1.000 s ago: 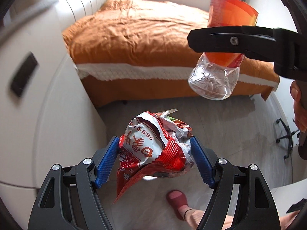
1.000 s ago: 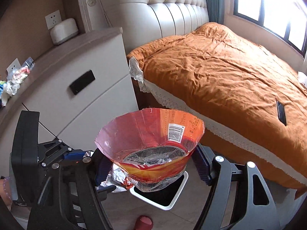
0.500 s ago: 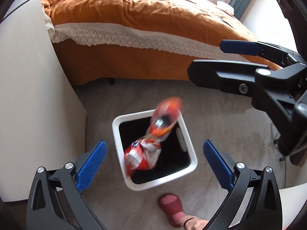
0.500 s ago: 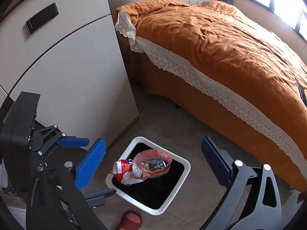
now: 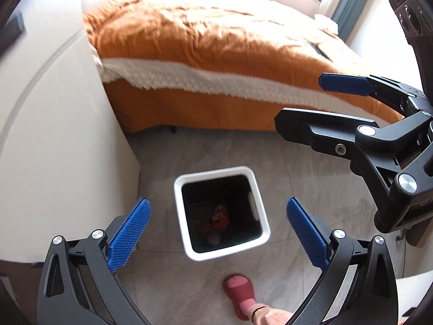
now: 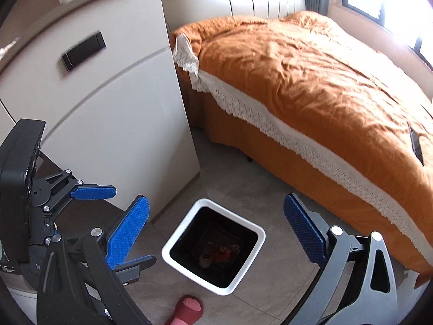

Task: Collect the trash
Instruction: 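Move both tools back toward the blue chip bag and white tissue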

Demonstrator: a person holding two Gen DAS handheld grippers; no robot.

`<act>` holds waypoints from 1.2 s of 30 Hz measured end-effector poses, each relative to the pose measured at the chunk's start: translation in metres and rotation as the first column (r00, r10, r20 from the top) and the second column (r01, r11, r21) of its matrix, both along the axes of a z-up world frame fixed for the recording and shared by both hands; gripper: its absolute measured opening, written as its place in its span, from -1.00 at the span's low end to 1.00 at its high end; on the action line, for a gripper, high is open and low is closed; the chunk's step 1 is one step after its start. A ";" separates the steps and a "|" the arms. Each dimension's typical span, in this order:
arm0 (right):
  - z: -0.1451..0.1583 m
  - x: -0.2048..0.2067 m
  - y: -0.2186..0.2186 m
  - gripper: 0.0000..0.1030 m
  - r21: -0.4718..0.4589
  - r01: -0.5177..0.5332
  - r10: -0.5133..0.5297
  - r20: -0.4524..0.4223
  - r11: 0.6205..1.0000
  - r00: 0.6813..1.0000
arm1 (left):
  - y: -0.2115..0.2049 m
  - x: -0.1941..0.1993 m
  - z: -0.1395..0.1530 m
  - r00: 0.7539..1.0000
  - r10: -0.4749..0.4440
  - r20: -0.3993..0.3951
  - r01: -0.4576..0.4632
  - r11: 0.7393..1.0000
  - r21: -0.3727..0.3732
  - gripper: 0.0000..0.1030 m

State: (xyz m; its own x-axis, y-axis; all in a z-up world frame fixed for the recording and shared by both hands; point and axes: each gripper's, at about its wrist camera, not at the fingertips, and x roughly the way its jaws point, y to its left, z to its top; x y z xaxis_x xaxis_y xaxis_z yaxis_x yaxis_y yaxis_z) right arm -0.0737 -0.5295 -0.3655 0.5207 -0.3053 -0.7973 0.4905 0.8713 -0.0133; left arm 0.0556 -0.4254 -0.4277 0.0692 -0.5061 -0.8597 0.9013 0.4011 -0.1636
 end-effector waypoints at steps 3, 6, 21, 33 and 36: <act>0.035 -0.002 0.010 0.93 -0.031 -0.009 0.010 0.032 0.999 0.999 | 0.008 -0.002 0.037 1.000 0.021 0.022 -0.020 0.999 -0.031 0.92; 0.071 -0.004 0.022 0.93 -0.044 -0.018 0.022 0.076 0.999 0.997 | 0.018 -0.002 0.074 0.998 0.049 0.034 -0.046 0.997 -0.066 0.92; 0.239 0.004 0.099 0.93 -0.273 -0.173 0.250 0.279 0.946 0.927 | 0.091 0.009 0.258 0.933 0.306 0.190 -0.256 0.935 -0.245 0.92; 0.291 0.019 0.152 0.93 -0.309 -0.242 0.347 0.356 0.920 0.867 | 0.172 0.020 0.320 0.857 0.445 0.260 -0.360 0.878 -0.315 0.92; 0.297 0.028 0.171 0.93 -0.316 -0.260 0.369 0.361 0.913 0.857 | 0.200 0.025 0.328 0.838 0.473 0.273 -0.385 0.866 -0.318 0.92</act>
